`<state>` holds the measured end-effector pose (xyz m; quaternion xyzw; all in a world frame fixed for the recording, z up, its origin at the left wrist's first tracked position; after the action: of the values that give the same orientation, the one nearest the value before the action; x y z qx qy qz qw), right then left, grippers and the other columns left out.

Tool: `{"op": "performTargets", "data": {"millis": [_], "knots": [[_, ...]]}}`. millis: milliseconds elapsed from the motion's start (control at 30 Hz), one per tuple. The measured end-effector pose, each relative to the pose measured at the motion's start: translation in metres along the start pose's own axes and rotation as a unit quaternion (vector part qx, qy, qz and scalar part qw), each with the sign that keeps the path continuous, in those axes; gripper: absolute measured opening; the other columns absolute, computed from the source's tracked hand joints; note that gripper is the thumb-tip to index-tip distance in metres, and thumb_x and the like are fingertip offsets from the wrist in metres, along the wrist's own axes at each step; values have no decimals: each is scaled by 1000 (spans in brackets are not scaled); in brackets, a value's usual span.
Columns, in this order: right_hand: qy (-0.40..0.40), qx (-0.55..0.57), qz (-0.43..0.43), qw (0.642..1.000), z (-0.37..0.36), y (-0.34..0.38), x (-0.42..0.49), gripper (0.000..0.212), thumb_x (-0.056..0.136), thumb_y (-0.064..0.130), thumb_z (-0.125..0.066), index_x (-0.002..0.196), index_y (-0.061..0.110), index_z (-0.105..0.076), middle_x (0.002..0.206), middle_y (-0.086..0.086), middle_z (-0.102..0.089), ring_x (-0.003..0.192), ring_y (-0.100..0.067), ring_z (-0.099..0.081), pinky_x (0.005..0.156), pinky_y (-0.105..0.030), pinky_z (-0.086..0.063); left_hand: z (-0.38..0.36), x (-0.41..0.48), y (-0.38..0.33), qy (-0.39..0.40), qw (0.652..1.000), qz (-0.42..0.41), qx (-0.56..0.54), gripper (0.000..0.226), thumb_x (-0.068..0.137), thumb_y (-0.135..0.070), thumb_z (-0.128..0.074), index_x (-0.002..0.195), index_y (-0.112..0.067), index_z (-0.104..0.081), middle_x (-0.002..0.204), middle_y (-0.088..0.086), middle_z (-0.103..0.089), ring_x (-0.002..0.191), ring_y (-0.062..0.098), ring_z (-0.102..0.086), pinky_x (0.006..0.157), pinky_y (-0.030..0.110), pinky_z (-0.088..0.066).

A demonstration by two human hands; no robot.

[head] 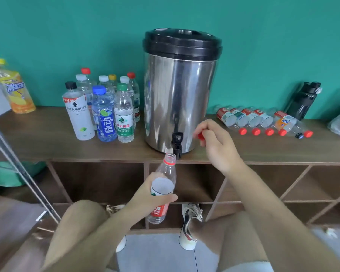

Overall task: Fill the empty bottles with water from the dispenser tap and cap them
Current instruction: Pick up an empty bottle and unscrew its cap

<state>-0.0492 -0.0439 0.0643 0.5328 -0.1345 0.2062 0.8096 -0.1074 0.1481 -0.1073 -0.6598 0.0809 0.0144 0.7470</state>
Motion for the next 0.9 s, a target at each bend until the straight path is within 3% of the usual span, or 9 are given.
{"op": "performTargets", "data": {"millis": [133, 267, 367, 467, 533, 633, 767, 900], "knots": [[-56, 18, -63, 996, -21, -42, 0, 22, 89, 13, -39, 76, 12, -57, 63, 14, -52, 67, -7, -48, 69, -25, -39, -9, 27, 41, -1, 999, 38, 24, 65, 68, -22, -96, 118, -37, -57, 111, -7, -67, 103, 10, -68, 82, 24, -57], [-67, 2, -50, 996, -26, -48, 12, 35, 94, 5, -44, 75, 29, -62, 64, 17, -57, 66, -7, -53, 68, -27, -42, -16, 58, 56, -16, 998, 50, 23, 65, 70, -22, -94, 116, -42, -53, 115, -8, -61, 107, 9, -64, 82, 23, -53], [-74, 2, -33, 997, -24, -44, 20, 39, 93, 3, -46, 76, 31, -66, 67, 14, -61, 64, -10, -53, 62, -28, -44, -22, 77, 65, -27, 999, 46, 3, 61, 70, -24, -94, 114, -40, -55, 113, -7, -63, 105, 9, -65, 82, 23, -53], [-52, -52, 25, 997, -26, -35, 23, 31, 98, 5, -49, 87, 24, -71, 76, 20, -63, 75, -2, -57, 72, -19, -43, -28, 89, 66, -35, 999, 34, -22, 62, 70, -23, -94, 116, -40, -56, 113, -7, -64, 107, 10, -65, 92, 31, -57], [-21, -117, 82, 990, -30, -28, 24, 18, 105, 22, -58, 96, 17, -72, 84, 13, -62, 83, -6, -58, 75, -15, -41, -30, 94, 64, -35, 999, 20, -23, 63, 70, -24, -94, 118, -39, -56, 112, -8, -64, 106, 8, -65, 96, 35, -57], [39, -220, 140, 965, -37, -24, 29, 26, 96, 43, -72, 102, 17, -73, 86, 9, -54, 78, -1, -52, 74, -10, -38, -29, 96, 61, -32, 999, 3, -18, 64, 68, -30, -95, 117, -41, -56, 111, -12, -64, 106, 7, -64, 98, 37, -55], [65, -284, 182, 939, -40, -25, 38, 21, 89, 29, -80, 103, 14, -74, 94, 11, -50, 77, 13, -45, 75, -6, -33, -26, 93, 60, -19, 1000, -2, -14, 63, 70, -30, -94, 118, -41, -55, 112, -12, -62, 107, 6, -63, 98, 35, -56], [87, -298, 205, 928, -47, -22, 41, 21, 89, 24, -79, 107, 13, -74, 94, 8, -52, 75, -4, -37, 69, -20, -32, -26, 91, 58, -7, 1000, -3, -10, 61, 71, -33, -93, 116, -46, -54, 110, -15, -62, 105, 4, -64, 96, 34, -56]]}}
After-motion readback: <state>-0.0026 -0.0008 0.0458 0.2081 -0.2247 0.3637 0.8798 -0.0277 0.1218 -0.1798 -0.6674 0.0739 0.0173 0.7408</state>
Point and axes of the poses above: each hand's wrist, its own x-axis towards the middle knuckle, its own z-axis out of the back of the hand, y = z × x, the point moved 5 cm from there along x, towards the middle knuckle
